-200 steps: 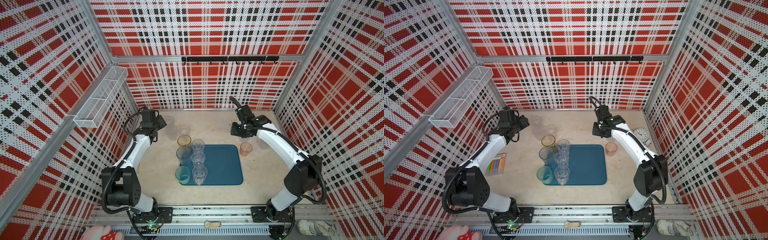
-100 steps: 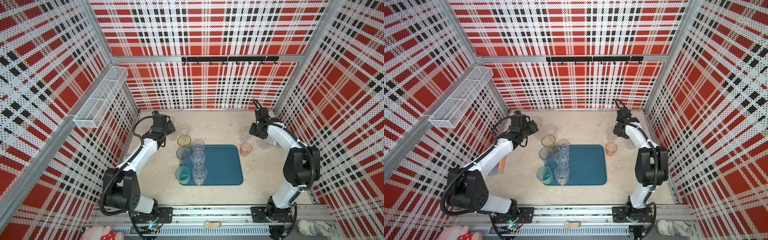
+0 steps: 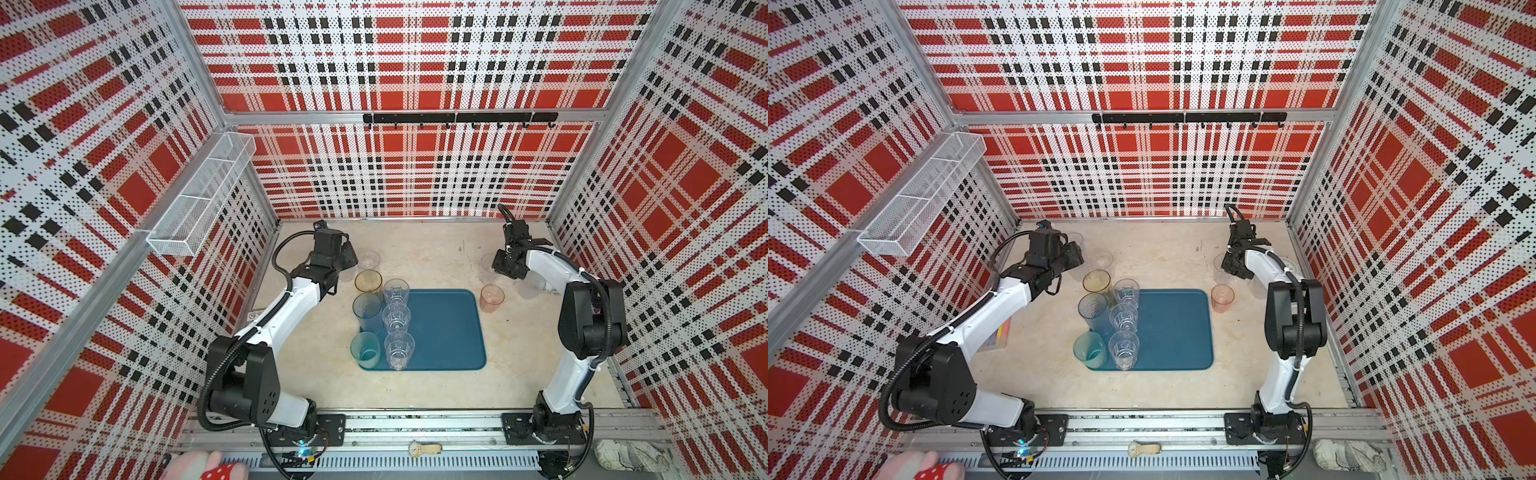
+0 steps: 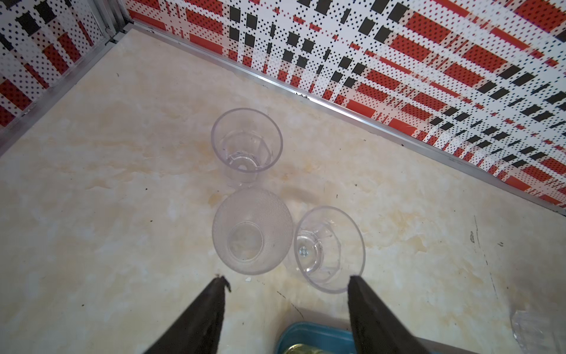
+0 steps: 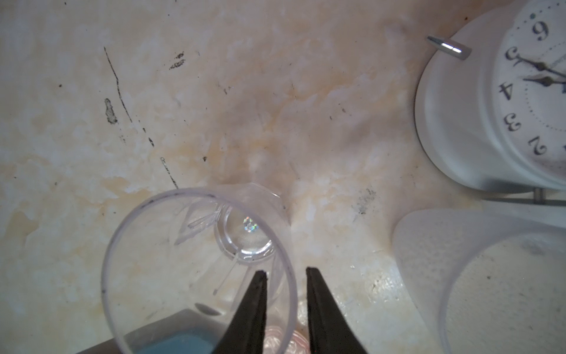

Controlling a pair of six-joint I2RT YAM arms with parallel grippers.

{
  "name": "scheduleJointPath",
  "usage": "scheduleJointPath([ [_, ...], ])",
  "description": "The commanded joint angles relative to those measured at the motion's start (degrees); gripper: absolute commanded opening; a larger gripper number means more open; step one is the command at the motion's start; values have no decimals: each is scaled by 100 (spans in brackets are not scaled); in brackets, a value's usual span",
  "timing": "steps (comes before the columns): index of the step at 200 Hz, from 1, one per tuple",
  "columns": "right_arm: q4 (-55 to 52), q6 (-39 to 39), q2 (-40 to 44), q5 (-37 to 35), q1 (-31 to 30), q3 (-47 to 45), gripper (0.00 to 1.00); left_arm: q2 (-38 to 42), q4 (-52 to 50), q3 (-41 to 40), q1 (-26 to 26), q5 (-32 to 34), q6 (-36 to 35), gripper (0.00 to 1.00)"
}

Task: Place the glasses into the tray
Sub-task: Pick up the glass from the top-right of the table, then place the glass on the tray.

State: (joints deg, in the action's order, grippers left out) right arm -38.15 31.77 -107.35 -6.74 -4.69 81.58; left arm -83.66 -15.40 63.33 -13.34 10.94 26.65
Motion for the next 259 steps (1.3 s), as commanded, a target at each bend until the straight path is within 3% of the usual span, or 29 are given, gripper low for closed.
scheduleJointPath([
  [1, 17, -207, 26, -77, 15, 110, 17, 73, 98, 96, -37, 14, -81, 67],
  [49, -109, -282, 152, -121, -23, 230, 4, 7, 98, 118, -32, -65, -79, 67],
  [111, -718, -480, 333, -276, -285, 1032, 0, 74, 96, 99, -32, -30, -104, 67],
  [166, -2122, -811, 377, -692, -1517, 2224, 0, 235, 150, 54, -258, 136, -257, 67],
  [211, -3201, -806, 104, -138, -2693, 2549, 0, 295, 284, -28, -266, 137, -268, 67],
  [259, -3348, -769, -146, 396, -3229, 2420, 0, 271, 323, -65, -283, 104, -276, 67],
])
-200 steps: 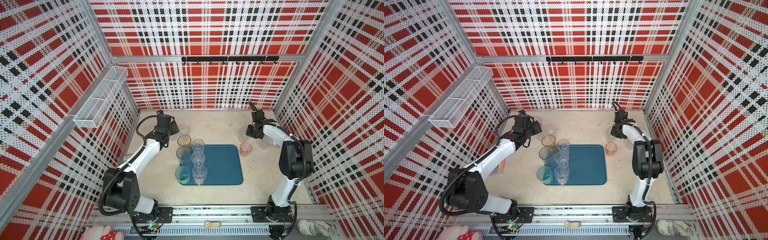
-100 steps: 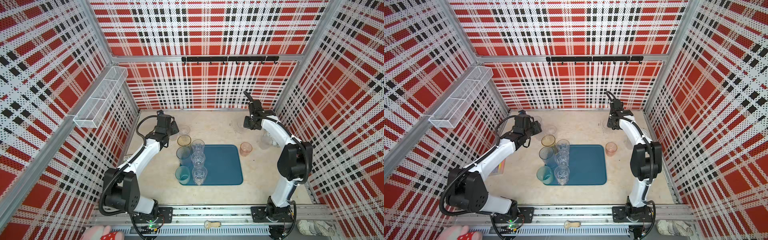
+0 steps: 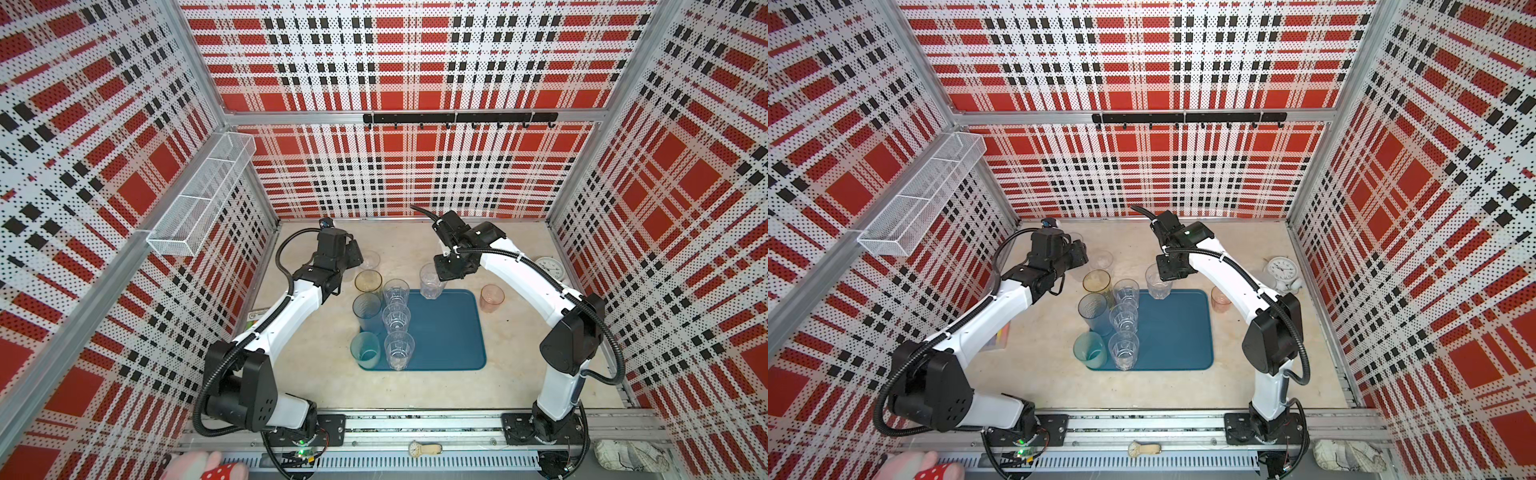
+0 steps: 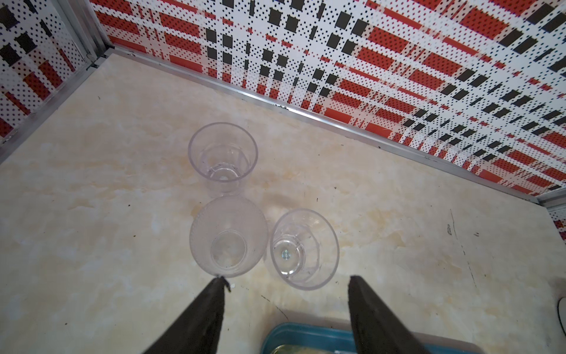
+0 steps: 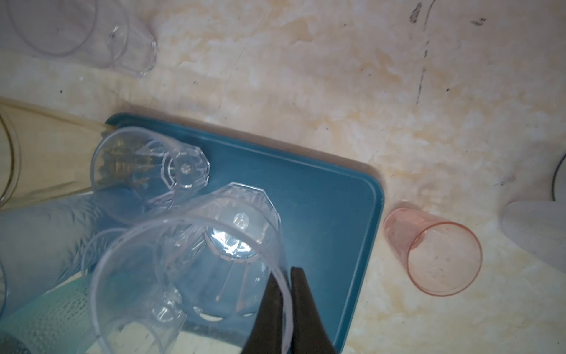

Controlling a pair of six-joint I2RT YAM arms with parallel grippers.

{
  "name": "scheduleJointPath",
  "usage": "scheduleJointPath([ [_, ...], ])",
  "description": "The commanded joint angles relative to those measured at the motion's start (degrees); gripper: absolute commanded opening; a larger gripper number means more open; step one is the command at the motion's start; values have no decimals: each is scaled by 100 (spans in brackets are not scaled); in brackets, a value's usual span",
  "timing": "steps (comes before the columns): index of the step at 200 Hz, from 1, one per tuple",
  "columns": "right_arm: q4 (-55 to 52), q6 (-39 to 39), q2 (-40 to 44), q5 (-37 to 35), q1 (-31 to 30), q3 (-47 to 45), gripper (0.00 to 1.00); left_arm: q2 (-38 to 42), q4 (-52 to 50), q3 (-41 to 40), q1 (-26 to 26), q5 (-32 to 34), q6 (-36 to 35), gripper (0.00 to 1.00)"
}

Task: Place the glasses into the tray
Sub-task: Place the glass on the tray.

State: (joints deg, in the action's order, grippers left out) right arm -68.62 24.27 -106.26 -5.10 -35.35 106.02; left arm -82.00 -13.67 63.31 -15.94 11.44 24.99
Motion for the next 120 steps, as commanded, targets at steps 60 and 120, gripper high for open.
scheduleJointPath([
  [60, 293, -1, -797, 114, -218, -97, 0, 140, 191, -137, -58, 64, -144, 67],
  [120, 798, -89, -991, -46, -156, -424, 0, 88, 189, -137, -58, 51, -147, 67],
])
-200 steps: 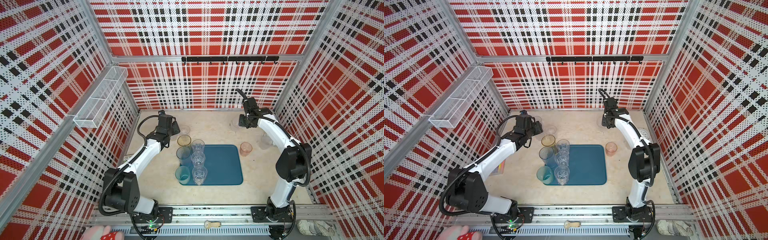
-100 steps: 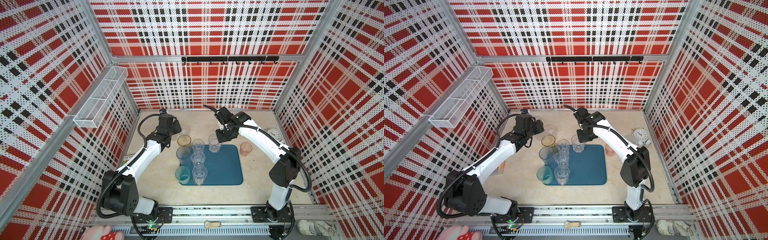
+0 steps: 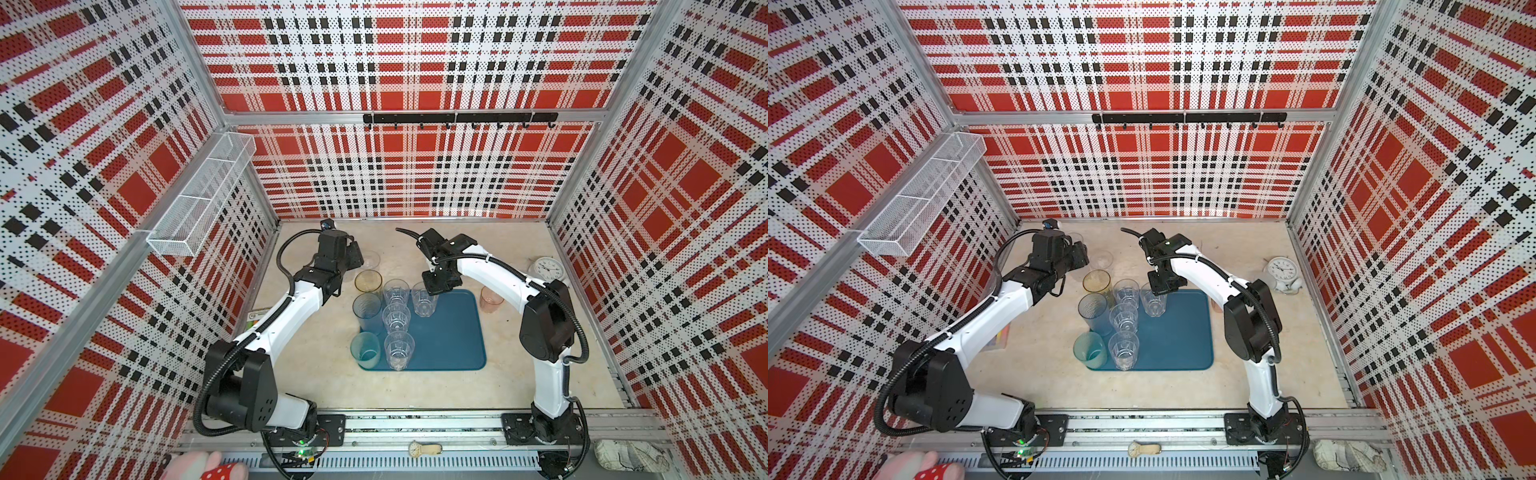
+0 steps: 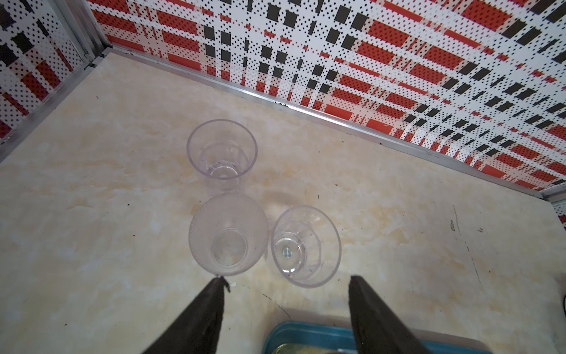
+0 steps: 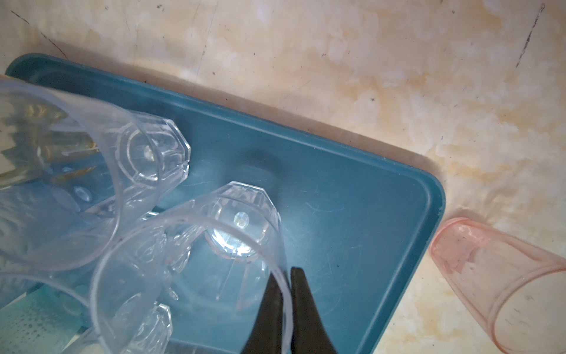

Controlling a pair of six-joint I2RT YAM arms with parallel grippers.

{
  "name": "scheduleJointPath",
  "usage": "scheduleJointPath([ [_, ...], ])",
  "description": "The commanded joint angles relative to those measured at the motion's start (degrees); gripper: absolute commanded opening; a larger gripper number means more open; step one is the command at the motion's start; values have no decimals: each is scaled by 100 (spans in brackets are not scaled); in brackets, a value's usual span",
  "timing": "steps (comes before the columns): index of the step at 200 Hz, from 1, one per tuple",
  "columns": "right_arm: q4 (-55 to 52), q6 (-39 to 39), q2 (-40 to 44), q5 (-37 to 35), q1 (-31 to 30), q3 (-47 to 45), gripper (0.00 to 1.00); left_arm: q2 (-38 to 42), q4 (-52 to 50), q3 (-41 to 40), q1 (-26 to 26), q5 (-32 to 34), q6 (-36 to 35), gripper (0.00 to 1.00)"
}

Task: Place the glasses into the tray
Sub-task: Place the glass on the tray.

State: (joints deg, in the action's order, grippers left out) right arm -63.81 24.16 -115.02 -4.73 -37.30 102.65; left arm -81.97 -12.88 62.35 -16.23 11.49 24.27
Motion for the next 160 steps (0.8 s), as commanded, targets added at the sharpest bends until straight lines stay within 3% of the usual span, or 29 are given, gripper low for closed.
scheduleJointPath([
  [1, 325, -78, -116, -77, 43, -92, 0, 85, 111, -39, -29, 47, -73, 67],
  [95, 615, -115, -332, -86, 153, -175, 0, 120, 84, -76, -29, 109, -32, 69],
  [130, 635, -96, -178, 69, 153, -206, 20, 104, 84, -54, -3, 84, -1, 70],
  [160, 475, -115, -9, 75, 152, -104, 32, 103, 84, 9, 66, 81, 0, 70],
])
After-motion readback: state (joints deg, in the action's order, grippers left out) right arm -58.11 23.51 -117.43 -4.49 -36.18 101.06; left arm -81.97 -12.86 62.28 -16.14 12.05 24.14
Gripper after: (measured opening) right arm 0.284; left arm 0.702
